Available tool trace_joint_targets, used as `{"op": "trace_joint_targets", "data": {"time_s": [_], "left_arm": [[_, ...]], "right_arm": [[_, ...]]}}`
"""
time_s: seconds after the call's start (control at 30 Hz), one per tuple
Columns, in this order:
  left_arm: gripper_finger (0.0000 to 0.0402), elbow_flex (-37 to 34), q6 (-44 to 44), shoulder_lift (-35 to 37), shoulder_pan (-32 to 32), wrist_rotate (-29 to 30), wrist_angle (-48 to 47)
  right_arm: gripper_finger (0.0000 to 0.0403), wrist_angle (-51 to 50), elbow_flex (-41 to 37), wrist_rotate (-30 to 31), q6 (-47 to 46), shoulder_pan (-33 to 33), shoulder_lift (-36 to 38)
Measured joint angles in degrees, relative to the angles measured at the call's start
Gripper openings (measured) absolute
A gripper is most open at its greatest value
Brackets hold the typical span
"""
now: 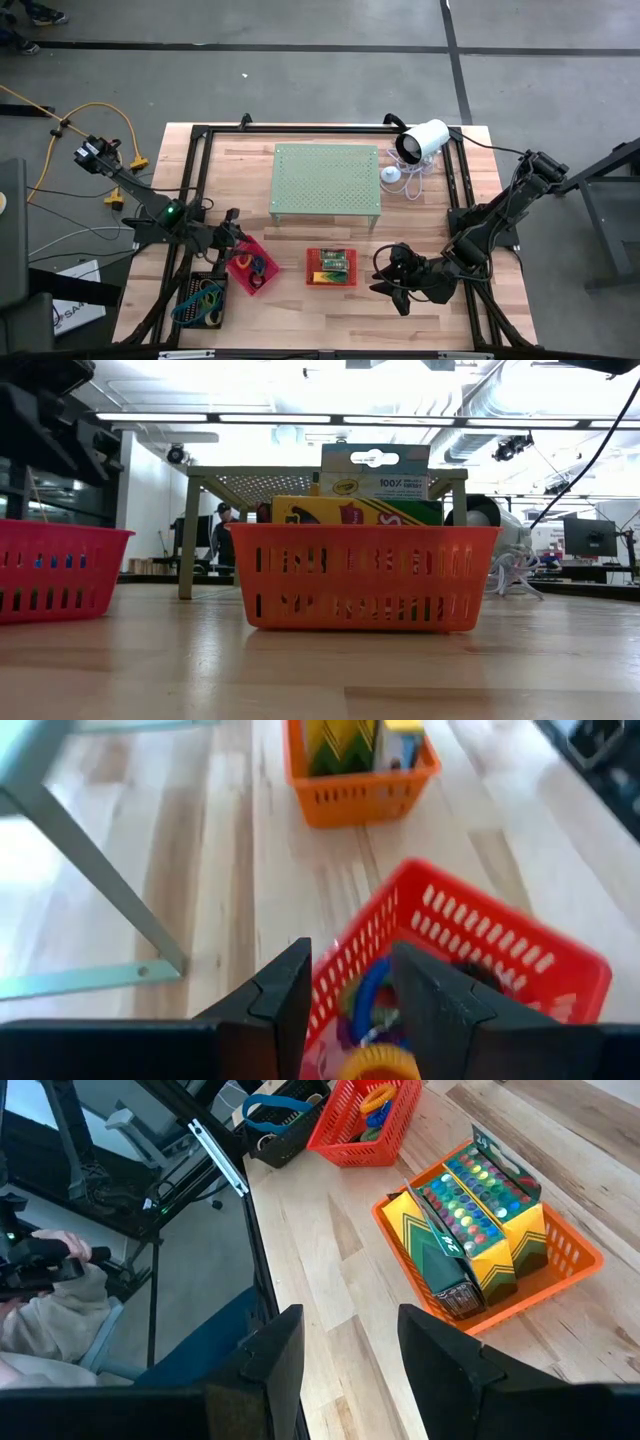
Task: Pick & Place Office Desk Supplies
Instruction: Put the black bin with rubberbands on the shelf
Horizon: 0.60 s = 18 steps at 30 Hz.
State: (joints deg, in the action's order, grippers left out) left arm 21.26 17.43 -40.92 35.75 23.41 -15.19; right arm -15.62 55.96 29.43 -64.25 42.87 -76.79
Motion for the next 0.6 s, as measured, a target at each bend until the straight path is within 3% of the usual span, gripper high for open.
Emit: {"op": "trace_joint_targets", "data": {"time_s": [0.3, 0.6], "left_arm": [[0.0134, 3.07, -0.04, 1.65, -0.03, 7.03, 0.53], [0.0134, 15.04, 0.48, -2.02, -3.31, 7.33, -14.76]], "right_arm": [[0.0151, 0.00, -0.01, -0.02, 0.00, -0.01, 0.01], [0.0150, 0.00, -0.02, -0.01, 0.00, 0.00, 0.01]]}}
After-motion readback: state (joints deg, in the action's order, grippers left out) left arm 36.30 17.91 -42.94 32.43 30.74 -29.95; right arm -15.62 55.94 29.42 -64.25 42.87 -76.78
